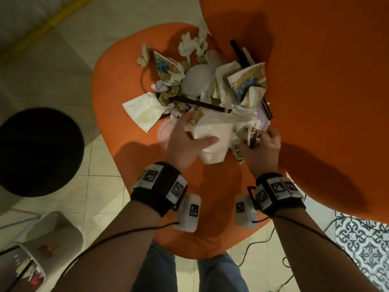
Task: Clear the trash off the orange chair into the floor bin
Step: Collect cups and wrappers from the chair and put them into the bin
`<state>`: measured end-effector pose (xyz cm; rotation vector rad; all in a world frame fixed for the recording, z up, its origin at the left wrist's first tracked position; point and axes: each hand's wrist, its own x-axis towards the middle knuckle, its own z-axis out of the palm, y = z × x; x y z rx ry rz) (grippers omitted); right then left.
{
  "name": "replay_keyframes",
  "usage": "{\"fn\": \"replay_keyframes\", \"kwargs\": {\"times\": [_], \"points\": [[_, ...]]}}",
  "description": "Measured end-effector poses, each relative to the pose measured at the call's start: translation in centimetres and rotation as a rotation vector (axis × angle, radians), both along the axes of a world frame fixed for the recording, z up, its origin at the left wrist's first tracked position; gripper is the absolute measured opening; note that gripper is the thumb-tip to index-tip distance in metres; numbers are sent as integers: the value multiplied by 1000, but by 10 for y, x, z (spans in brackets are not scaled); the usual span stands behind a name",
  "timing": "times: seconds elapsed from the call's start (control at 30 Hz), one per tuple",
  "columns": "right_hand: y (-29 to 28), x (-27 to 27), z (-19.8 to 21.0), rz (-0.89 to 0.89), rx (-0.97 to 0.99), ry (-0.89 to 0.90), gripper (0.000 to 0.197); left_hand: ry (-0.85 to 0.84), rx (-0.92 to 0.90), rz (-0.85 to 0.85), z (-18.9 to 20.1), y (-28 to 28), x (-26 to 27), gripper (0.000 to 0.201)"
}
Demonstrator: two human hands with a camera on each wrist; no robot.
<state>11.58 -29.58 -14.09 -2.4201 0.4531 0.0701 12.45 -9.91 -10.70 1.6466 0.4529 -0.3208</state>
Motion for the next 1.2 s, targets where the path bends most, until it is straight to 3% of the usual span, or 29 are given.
{"fn": "replay_keyframes", "kwargs": {"times": [0.17,0.33,0.5,0.7,0.87,0.97,1.1,1.2], "points": [[-4,1,-6,16,188,180,55,5,136,-367,-15,-29,15,104],[-9,-1,-9,-34,234,163,56,37,234,-485,-27,-31,28,101],[-9,-8,-9,-109,317,188,44,76,221,-417,-26,-34,31,101],[-14,-24,-6,-166,282,150,58,99,166,-269,-11,-35,14,102],[-17,-33,1,-103,202,111,60,105,60,-159,11,-31,-5,106],[-15,-39,2,-87,188,88,56,159,30,-206,13,-28,-24,90],[-16,-42,6,-81,156,57,54,193,117,-318,5,-22,-43,25],[-17,-43,11,-67,171,38,54,84,201,-390,12,-17,-47,13]]}}
